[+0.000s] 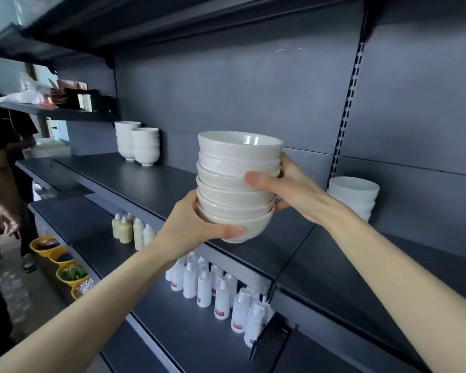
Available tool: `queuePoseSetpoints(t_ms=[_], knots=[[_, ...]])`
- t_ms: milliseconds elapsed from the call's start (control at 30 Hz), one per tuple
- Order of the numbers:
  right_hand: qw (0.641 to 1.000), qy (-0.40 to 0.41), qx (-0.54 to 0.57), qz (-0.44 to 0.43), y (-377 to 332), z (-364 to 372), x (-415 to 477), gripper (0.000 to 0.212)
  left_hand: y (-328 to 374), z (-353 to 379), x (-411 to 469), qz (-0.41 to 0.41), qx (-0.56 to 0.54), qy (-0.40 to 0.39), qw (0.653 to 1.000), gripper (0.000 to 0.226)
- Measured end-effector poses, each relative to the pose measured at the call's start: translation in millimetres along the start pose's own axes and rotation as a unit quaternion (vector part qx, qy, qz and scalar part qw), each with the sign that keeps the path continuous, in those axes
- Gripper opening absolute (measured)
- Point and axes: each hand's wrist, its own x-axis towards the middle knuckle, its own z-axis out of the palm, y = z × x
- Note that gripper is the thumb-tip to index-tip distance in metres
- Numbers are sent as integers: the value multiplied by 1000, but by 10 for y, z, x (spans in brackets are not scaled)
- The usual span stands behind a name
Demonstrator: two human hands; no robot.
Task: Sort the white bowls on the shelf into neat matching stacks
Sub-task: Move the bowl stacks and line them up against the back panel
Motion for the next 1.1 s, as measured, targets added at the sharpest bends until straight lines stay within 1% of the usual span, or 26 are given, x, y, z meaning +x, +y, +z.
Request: queuePoseSetpoints(t_ms=[67,100,200,267,333,400,433,600,667,767,933,1067,1100], knots=[[1000,8,-5,9,30,287,283,80,-160,-330,182,0,-2,-9,1000,84],[1000,13,-4,12,37,438,425,79,-236,-510,279,0,-1,-12,1000,80],[999,28,6,16,58,869,831,63,-452,-1035,566,-2,2,-28,1000,75],[999,38,7,14,73,1111,1104,58,-592,-1348,781,-1,0,-38,999,74],[999,44,4,20,71,1305,1366,62,-727,-1597,1004,-3,-4,-51,999,73],[998,52,-6,33,83,1447,1617,73,-850,-1787,1226,-5,-10,-62,998,72],[998,58,-12,37,108,1502,1745,72,-915,-1869,1347,-4,-10,-67,998,72],[996,79,-32,41,310,1644,2360,40,-1267,-2122,1984,4,-22,-88,996,72],[995,81,-35,43,417,1681,2604,34,-1422,-2179,2238,6,-25,-99,995,72],[995,79,-43,44,557,1707,2999,37,-1616,-2278,2652,-1,-37,-115,993,73],[994,92,-29,49,777,1765,3618,35,-1873,-2482,3280,3,-47,-147,988,75],[993,98,-20,61,909,1882,4046,41,-2069,-2665,3706,2,-47,-173,984,83],[992,103,-19,68,946,1926,4153,47,-2132,-2717,3812,1,-47,-181,982,83]])
